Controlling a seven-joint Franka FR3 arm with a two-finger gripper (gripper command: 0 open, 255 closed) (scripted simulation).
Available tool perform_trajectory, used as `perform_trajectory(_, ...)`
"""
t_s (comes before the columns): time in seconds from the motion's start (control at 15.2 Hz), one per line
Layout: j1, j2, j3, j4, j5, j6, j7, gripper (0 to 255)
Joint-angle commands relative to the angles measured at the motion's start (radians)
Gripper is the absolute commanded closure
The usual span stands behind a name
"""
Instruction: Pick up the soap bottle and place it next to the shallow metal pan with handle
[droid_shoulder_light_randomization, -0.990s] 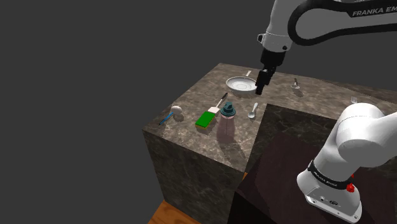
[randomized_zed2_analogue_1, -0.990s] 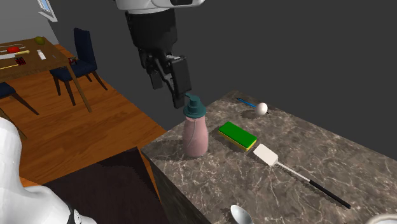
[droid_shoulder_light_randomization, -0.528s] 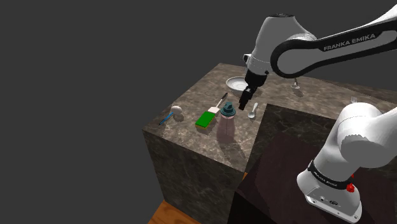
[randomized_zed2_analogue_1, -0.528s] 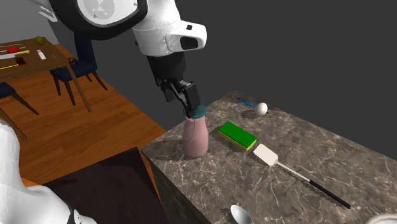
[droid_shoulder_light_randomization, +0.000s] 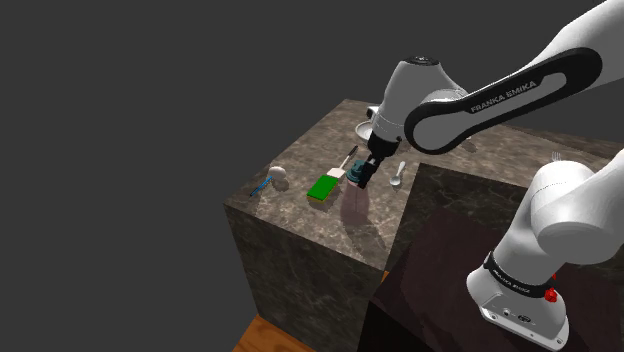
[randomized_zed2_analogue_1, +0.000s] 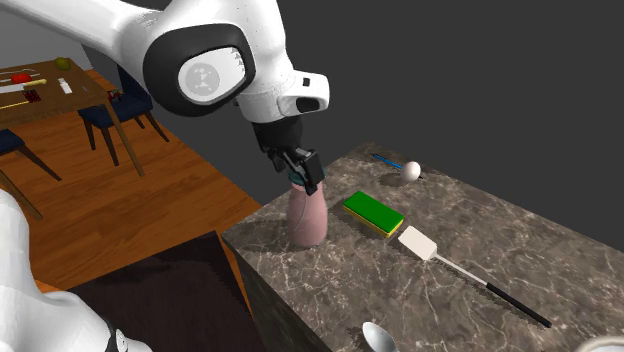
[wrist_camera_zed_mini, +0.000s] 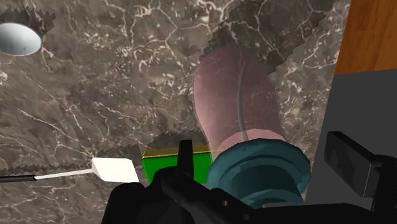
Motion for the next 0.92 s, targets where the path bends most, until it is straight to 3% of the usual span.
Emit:
perform_trajectory(0.0,0.001,0.025,0.002,-0.009,0.0,0.036,0.002,0)
perform_trajectory(0.66,0.0,0.048,0.003,-0.015,0.0,0.065,0.003,0)
perform_trajectory(0.73,0.0,0.048,0.003,-0.015,0.0,0.065,0.003,255)
perform_trajectory(0.86,0.0,0.048,0.003,-0.015,0.0,0.065,0.003,255)
